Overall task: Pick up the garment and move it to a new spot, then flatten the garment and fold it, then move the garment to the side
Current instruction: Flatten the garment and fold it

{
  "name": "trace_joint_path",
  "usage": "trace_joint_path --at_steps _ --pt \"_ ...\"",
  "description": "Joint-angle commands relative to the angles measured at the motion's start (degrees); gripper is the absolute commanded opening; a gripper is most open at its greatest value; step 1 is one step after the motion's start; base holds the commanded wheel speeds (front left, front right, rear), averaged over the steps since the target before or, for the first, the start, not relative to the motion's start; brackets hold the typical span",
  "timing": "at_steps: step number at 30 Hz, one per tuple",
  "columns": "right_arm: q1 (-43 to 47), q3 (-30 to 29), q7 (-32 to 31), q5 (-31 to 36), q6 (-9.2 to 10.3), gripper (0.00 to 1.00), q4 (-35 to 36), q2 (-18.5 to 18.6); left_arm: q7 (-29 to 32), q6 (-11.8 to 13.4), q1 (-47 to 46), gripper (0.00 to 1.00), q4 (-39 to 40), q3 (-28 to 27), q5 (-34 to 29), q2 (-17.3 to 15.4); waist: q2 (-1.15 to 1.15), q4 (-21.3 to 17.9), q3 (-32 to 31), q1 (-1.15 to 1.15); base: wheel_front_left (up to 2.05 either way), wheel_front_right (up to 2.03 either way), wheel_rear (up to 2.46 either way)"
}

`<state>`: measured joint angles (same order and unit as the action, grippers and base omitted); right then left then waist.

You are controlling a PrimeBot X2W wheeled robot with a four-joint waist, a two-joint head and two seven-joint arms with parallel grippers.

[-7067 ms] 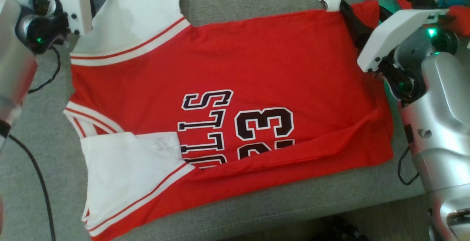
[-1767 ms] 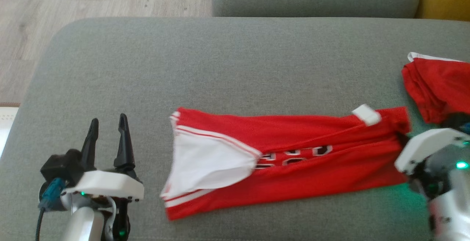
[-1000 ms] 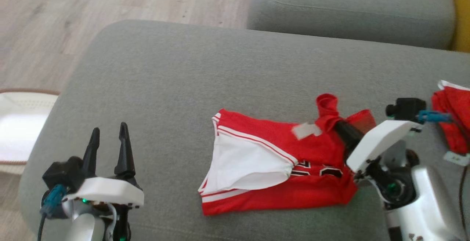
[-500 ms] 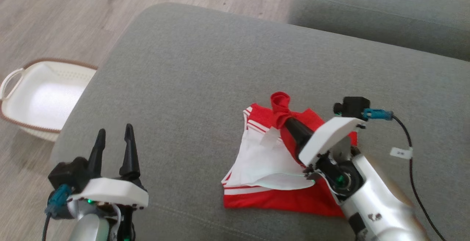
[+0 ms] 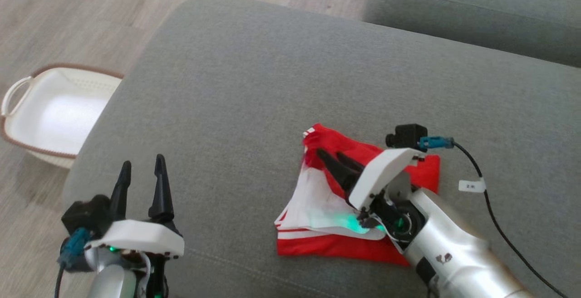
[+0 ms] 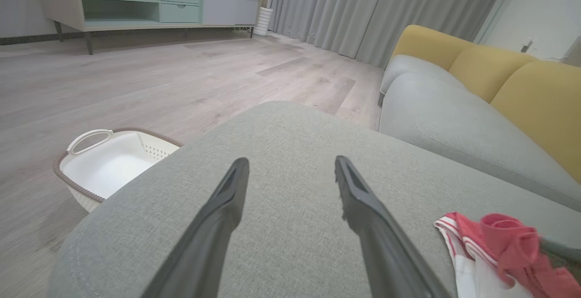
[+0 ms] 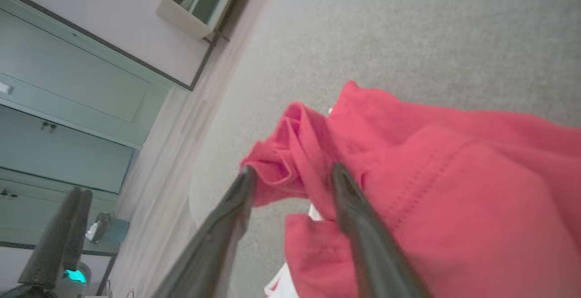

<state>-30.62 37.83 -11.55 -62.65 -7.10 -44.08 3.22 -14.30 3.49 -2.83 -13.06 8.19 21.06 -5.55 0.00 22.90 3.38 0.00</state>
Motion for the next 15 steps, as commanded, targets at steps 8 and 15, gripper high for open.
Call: trace_joint_path --at_steps 8,15 --pt "-4.6 -2.2 5.4 -4.3 -0.39 1.00 11.0 1.5 -0.7 0.0 -2.2 1.00 2.5 -4.1 -1.0 -0.4 0.00 -5.5 -1.3 0.00 0.00 0.00 0.00" --pt "-2.0 -10.2 10.5 2.5 -0.39 1.00 14.2 13.6 -0.7 -0.3 -1.6 1.00 3.5 -4.6 -1.5 -0.1 0.00 -7.5 -1.9 0.00 0.00 0.00 0.00"
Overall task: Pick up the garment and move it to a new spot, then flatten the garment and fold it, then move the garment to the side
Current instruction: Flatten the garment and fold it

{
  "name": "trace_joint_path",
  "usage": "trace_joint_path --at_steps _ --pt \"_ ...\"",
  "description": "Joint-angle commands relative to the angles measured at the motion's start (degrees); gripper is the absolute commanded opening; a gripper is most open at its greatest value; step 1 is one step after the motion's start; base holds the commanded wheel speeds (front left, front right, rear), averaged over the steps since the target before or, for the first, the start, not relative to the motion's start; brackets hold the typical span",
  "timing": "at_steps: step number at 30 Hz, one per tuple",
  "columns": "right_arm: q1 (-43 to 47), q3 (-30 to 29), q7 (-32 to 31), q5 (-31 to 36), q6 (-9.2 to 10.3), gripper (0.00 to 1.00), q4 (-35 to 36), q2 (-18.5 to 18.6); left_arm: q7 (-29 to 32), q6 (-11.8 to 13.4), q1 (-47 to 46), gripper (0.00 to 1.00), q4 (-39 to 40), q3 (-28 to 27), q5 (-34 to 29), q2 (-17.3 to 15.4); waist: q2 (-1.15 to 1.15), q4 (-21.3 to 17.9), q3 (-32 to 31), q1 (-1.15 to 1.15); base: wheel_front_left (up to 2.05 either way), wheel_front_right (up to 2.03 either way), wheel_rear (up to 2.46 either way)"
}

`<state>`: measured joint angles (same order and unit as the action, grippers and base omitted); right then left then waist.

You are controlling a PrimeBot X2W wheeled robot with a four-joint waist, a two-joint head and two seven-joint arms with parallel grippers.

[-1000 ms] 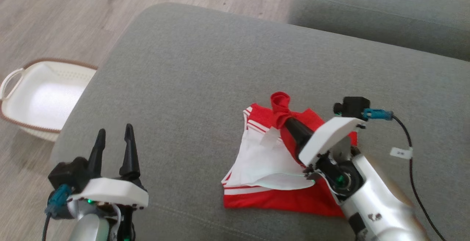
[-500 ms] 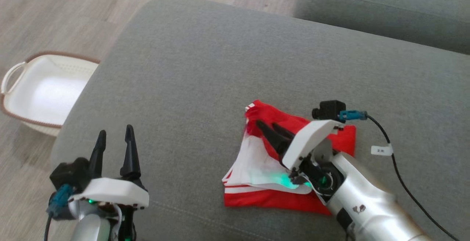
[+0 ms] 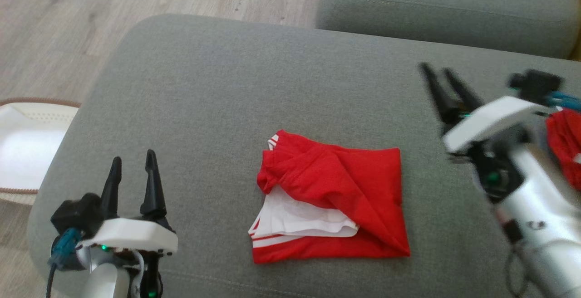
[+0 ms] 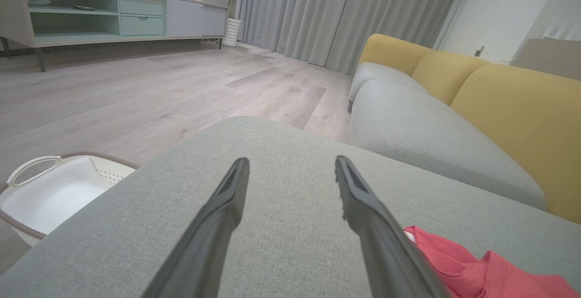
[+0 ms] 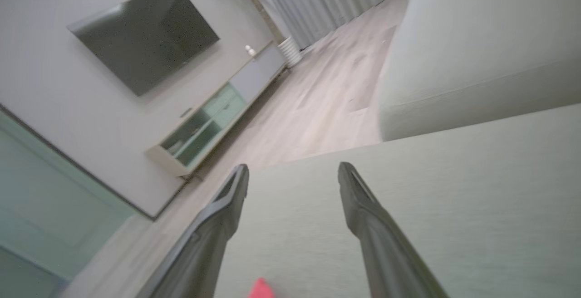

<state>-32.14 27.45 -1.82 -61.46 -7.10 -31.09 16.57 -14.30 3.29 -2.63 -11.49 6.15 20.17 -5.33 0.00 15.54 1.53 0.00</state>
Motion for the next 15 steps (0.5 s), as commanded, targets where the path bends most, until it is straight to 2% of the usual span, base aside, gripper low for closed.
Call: trace_joint_path --at_steps 1,3,7,8,11,15 --pt "0.1 -0.6 1.4 3.2 -0.39 1.00 0.3 1.5 -0.7 -0.2 -1.8 1.00 2.0 -2.5 -0.7 -0.2 0.00 -0.1 -0.2 0.00 0.00 0.00 0.00" --pt "1.2 -1.7 1.7 5.8 -0.39 1.00 -1.7 2.4 -0.7 -0.3 -1.7 1.00 2.1 -2.6 -0.9 -0.1 0.00 -0.2 -0.2 0.00 0.00 0.00 0.00" --pt "2.5 -3.6 0.7 5.6 -0.39 1.00 -3.4 0.7 -0.7 -0.6 -1.6 1.00 2.1 -2.7 -1.1 0.0 0.00 -0.2 -0.3 0.00 0.00 0.00 0.00" --pt "2.7 -4.1 0.2 5.4 -0.39 0.84 -4.0 0.0 -0.7 -0.7 -1.6 1.00 2.1 -2.7 -1.1 0.0 0.00 -0.1 -0.4 0.00 0.00 0.00 0.00" --pt "3.1 -5.7 -3.7 1.8 -0.39 0.00 -5.3 -3.1 -0.7 -0.9 -1.6 1.00 2.0 -2.7 -1.3 0.1 0.00 0.2 -0.4 0.00 0.00 0.00 0.00" --pt "2.8 -6.1 -15.8 -4.8 -0.39 0.00 -8.2 -6.7 -0.7 -1.1 -1.9 1.00 1.7 -2.6 -1.5 0.1 0.00 1.1 -0.2 0.00 0.00 0.00 0.00"
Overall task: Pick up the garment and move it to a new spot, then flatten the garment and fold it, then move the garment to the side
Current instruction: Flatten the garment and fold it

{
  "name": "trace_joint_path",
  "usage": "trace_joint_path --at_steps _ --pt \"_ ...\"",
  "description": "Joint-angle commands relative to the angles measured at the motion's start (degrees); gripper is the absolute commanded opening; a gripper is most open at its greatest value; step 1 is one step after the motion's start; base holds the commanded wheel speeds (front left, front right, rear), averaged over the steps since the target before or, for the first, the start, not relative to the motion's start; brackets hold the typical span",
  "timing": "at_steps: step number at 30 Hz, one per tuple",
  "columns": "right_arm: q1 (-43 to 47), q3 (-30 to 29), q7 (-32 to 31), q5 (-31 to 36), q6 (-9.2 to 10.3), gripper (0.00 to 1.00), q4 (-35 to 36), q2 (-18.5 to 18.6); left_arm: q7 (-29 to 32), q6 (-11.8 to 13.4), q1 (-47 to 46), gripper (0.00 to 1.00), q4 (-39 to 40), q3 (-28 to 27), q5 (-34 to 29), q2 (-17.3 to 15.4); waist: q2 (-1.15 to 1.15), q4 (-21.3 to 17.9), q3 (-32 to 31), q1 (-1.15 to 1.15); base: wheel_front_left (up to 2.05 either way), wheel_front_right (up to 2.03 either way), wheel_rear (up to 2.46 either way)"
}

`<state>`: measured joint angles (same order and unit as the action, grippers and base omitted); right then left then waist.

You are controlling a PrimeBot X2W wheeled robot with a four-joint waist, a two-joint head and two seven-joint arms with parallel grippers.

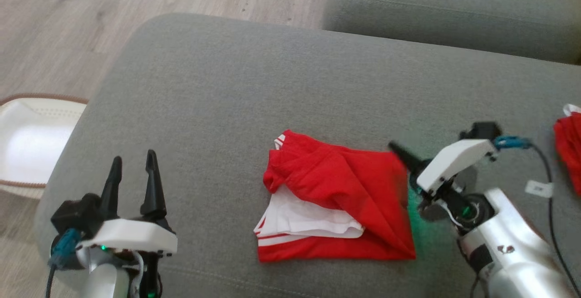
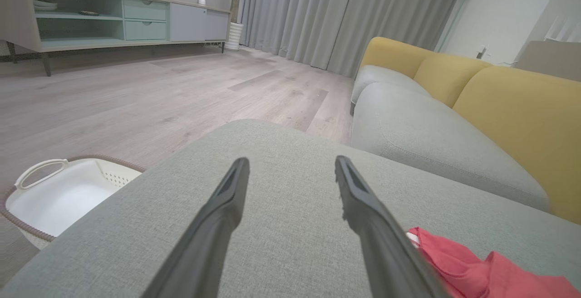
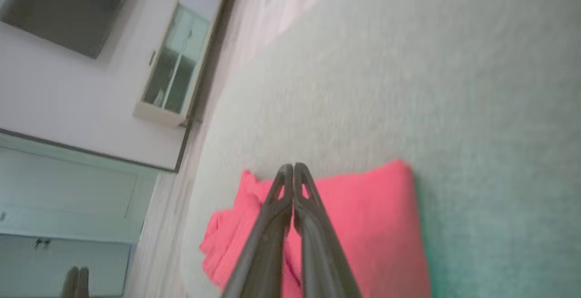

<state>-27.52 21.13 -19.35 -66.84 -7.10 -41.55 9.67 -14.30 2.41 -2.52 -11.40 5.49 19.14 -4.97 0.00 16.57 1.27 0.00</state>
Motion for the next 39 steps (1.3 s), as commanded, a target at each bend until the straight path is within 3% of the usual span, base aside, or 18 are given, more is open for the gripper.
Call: trace_joint_path --at_steps 1,7,20,28,31,39 --pt "-2.2 0.2 -1.1 -0.2 -0.39 0.00 1.0 -0.1 -0.7 -0.3 -2.1 1.00 1.6 -1.8 -0.5 -0.2 0.00 0.4 0.1 0.00 0.00 0.00 0.00" --pt "-4.8 0.3 -13.2 -2.5 -0.39 0.00 -5.3 -1.5 -0.7 -0.4 -2.3 1.00 1.2 -1.9 -0.5 0.1 0.00 2.4 0.6 0.00 0.00 0.00 0.00" --pt "-4.9 -0.8 -24.9 -8.8 -0.39 0.00 -8.3 -5.7 -0.7 -0.6 -2.8 1.00 0.7 -2.8 -0.8 0.8 0.00 4.5 1.6 0.00 0.00 0.00 0.00" --pt "0.7 7.5 -29.3 -11.3 -0.39 0.00 1.6 -6.7 -0.7 -0.7 -2.5 1.00 0.5 -3.3 -1.1 1.0 0.00 3.4 0.9 0.00 0.00 0.00 0.00" --pt "3.0 10.6 -28.0 -11.9 -0.39 0.00 7.0 -6.8 -0.7 -0.8 -2.4 1.00 0.4 -3.7 -1.1 1.0 0.00 2.4 0.6 0.00 0.00 0.00 0.00" --pt "4.6 7.1 -19.0 -12.8 -0.39 0.00 18.7 -6.5 -0.7 -0.9 -2.2 1.00 1.0 -4.2 -1.5 0.9 0.00 -0.3 -0.2 0.00 0.00 0.00 0.00"
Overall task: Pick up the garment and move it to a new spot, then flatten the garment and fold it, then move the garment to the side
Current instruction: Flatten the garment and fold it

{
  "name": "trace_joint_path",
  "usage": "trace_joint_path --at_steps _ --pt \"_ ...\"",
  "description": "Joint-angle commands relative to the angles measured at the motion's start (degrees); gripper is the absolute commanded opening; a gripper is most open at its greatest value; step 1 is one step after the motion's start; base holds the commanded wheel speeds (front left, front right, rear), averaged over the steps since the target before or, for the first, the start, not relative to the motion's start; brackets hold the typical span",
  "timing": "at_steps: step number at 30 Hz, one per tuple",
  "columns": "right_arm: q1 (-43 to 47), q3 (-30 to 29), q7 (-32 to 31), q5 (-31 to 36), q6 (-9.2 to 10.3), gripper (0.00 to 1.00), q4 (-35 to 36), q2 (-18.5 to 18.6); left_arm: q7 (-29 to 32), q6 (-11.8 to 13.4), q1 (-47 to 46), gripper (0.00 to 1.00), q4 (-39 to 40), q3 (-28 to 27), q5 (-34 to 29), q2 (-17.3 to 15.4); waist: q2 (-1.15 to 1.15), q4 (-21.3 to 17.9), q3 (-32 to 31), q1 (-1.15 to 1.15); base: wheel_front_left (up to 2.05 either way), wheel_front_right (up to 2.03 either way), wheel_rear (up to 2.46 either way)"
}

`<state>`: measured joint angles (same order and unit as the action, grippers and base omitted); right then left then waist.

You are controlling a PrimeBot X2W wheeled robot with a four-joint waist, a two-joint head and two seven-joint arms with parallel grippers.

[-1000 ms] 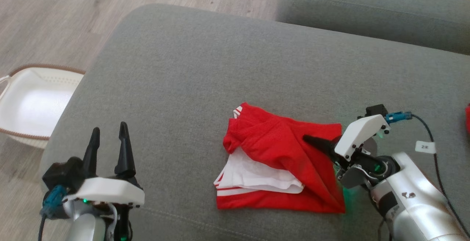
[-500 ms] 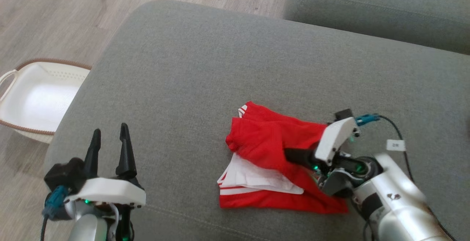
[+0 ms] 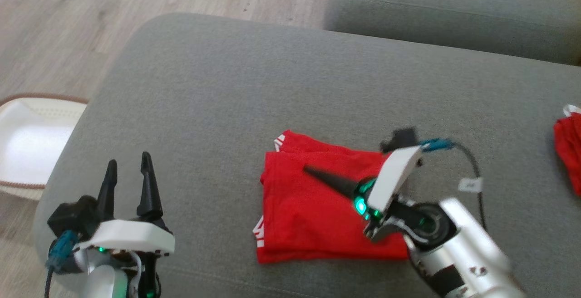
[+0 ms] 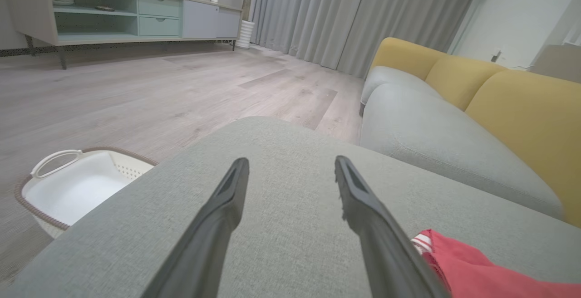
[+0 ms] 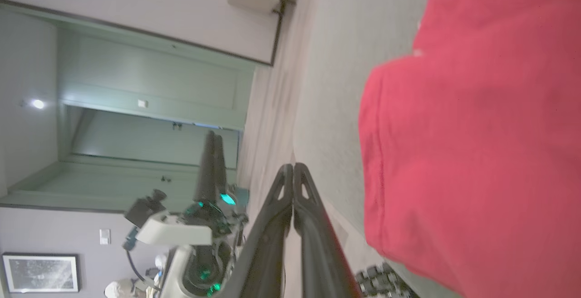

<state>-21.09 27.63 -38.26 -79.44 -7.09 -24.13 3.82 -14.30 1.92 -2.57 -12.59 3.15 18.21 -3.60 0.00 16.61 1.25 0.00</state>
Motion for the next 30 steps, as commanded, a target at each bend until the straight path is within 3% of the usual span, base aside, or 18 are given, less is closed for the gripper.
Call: trace_joint_path --at_steps 1,2,3,4,5,6,12,18,23,30 --pt "-1.7 -0.5 1.3 0.0 -0.40 0.00 3.1 -0.3 -0.7 -0.4 -2.1 1.00 2.2 -1.9 -0.6 -0.5 0.00 -0.8 -0.3 0.00 0.00 0.00 0.00" --pt "-1.7 -1.3 2.5 0.4 -0.40 0.00 5.0 0.2 -0.7 -0.4 -2.1 1.00 2.4 -1.9 -0.7 -0.5 0.00 -1.3 -0.5 0.00 0.00 0.00 0.00" --pt "-1.7 -2.4 3.9 0.8 -0.40 0.13 6.9 0.8 -0.7 -0.4 -2.0 1.00 2.5 -2.0 -0.8 -0.6 0.00 -1.8 -0.6 0.00 0.00 0.00 0.00" --pt "-1.7 -3.4 5.4 1.4 -0.40 0.58 8.9 1.4 -0.7 -0.3 -1.9 1.00 2.7 -2.1 -0.8 -0.6 0.00 -2.3 -0.7 0.00 0.00 0.00 0.00" --pt "-1.6 -4.2 6.7 2.2 -0.40 0.91 10.9 2.3 -0.7 -0.4 -1.9 1.00 2.8 -2.2 -0.8 -0.7 0.00 -2.8 -0.8 0.00 0.00 0.00 0.00" --pt "-1.5 -5.0 8.0 3.0 -0.40 1.00 12.7 3.1 -0.7 -0.4 -1.9 1.00 3.0 -2.3 -0.9 -0.8 0.00 -3.3 -0.9 0.00 0.00 0.00 0.00" --pt "-0.7 -9.0 18.8 13.2 -0.40 1.00 20.1 8.9 -0.7 -0.8 -2.4 1.00 4.6 -2.7 -1.5 -1.5 0.00 -6.3 -1.3 0.00 0.00 0.00 0.00" --pt "2.1 -11.5 33.4 31.7 -0.40 1.00 20.6 12.7 -0.7 -1.4 -2.3 1.00 5.1 -2.5 -2.3 -2.2 0.00 -9.0 -1.7 0.00 0.00 0.00 0.00" --pt "5.7 -12.9 41.3 45.2 -0.40 1.00 17.9 12.2 -0.7 -2.0 -2.2 1.00 4.6 -1.9 -3.8 -2.9 0.00 -11.3 -1.5 0.00 0.00 0.00 0.00" --pt "11.2 -16.9 48.6 58.8 -0.40 1.00 12.3 7.8 -0.7 -2.0 -1.7 1.00 3.7 -1.7 -5.8 -2.8 0.00 -13.2 -1.5 0.00 0.00 0.00 0.00"
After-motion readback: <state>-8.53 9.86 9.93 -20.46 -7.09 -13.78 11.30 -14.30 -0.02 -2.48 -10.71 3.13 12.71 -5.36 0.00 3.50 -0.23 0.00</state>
